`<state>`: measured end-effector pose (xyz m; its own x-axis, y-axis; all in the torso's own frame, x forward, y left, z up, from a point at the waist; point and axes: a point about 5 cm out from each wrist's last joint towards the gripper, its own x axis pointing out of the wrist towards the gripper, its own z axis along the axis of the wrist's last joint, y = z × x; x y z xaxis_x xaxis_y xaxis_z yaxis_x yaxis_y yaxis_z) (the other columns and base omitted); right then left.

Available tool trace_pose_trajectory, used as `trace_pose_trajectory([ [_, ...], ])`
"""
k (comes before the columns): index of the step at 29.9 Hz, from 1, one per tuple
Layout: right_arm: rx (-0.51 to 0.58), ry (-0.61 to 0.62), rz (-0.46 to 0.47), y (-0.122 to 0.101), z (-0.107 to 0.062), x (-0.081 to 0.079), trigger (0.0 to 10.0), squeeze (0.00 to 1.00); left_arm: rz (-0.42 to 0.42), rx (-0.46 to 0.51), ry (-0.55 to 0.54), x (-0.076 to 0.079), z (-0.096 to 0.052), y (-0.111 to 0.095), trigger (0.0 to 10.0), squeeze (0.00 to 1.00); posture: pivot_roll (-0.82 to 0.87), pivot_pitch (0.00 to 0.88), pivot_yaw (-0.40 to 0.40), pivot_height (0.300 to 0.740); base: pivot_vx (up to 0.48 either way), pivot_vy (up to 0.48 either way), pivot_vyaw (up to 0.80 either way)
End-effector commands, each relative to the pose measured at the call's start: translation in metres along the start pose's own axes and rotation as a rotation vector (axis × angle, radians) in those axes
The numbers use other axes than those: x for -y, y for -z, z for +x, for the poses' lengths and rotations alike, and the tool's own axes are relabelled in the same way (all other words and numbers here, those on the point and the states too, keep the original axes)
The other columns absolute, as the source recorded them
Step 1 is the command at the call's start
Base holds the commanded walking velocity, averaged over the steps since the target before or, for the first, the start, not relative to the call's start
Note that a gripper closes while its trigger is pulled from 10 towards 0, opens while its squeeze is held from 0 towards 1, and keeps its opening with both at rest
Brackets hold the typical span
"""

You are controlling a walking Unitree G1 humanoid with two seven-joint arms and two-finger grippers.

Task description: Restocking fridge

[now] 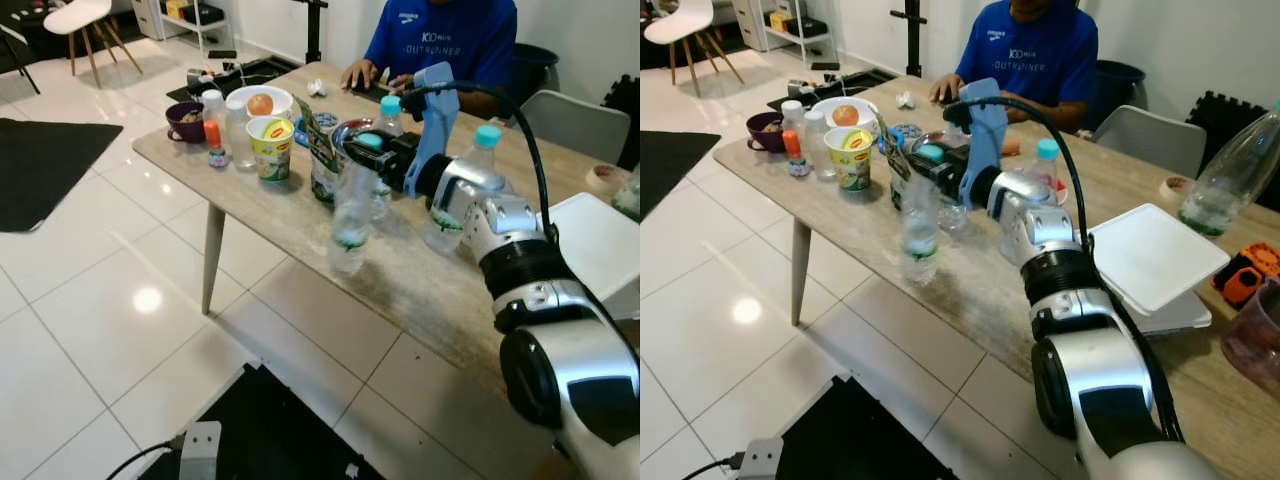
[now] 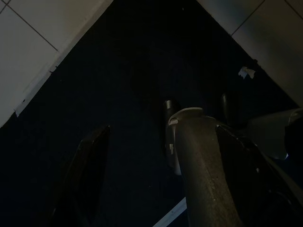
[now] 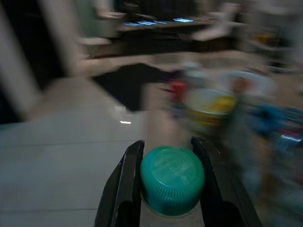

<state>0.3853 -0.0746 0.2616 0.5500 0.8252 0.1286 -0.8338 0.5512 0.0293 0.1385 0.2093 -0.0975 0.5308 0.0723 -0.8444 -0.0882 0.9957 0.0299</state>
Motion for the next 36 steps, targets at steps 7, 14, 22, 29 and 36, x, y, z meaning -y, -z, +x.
trace_pose_trajectory([
  [7, 0.057, -0.365, -0.008, 0.004, -0.003, -0.050, 0.0, 0.00, -0.006, -0.033, 0.008, 0.001, -0.001, 0.007, 10.0, 0.00, 0.01, 0.010, -0.066, 0.740, 0.000, 0.000, 0.00],
  [14, -0.006, -0.496, -0.037, 0.025, -0.010, -0.070, 0.0, 0.00, -0.003, -0.039, 0.007, 0.001, -0.001, 0.008, 10.0, 0.00, 0.01, 0.011, -0.066, 0.740, 0.000, 0.000, 0.00],
  [22, -0.432, -0.478, -0.155, 0.111, -0.044, -0.064, 0.0, 0.00, 0.000, -0.048, 0.007, 0.001, -0.001, 0.010, 10.0, 0.00, 0.00, 0.017, -0.064, 0.740, 0.000, 0.000, 0.00],
  [29, -0.570, -0.409, -0.192, 0.134, -0.065, -0.054, 8.7, 0.00, 0.000, -0.052, 0.007, 0.001, -0.002, 0.011, 10.0, 0.00, 0.00, 0.017, -0.064, 0.740, 0.000, 0.000, 0.00],
  [36, -0.813, -0.274, -0.099, 0.186, -0.127, -0.034, 10.0, 0.00, -0.004, -0.062, 0.007, 0.001, -0.003, 0.014, 10.0, 0.00, -0.01, 0.025, -0.065, 0.740, 0.000, 0.000, 0.00],
])
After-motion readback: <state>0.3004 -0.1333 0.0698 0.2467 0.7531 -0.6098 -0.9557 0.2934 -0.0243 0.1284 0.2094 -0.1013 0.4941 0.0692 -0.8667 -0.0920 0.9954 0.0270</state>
